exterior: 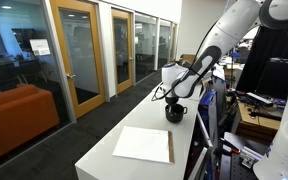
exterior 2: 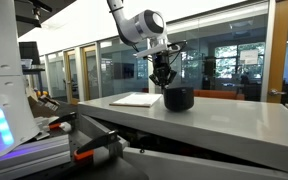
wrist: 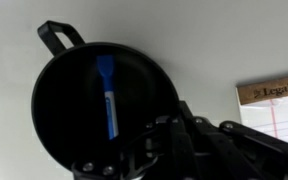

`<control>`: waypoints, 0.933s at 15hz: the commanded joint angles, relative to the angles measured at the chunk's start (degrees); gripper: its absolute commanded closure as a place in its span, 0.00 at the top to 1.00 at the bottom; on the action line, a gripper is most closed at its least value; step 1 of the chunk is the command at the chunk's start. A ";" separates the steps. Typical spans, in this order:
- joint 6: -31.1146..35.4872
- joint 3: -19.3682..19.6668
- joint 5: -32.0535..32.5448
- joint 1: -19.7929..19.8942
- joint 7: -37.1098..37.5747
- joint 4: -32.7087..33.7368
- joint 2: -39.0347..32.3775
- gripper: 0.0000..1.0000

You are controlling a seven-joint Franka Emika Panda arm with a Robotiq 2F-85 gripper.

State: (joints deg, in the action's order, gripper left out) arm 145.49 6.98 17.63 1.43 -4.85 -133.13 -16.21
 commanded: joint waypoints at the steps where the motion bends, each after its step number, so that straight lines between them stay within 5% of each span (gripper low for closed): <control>1: 2.07 -0.15 0.80 0.92 -1.07 -1.94 1.81 0.01; 14: -0.10 -1.09 0.90 -1.33 4.13 5.60 4.06 0.01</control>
State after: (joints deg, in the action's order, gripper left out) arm 145.94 6.50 17.63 0.57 -2.38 -128.57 -13.09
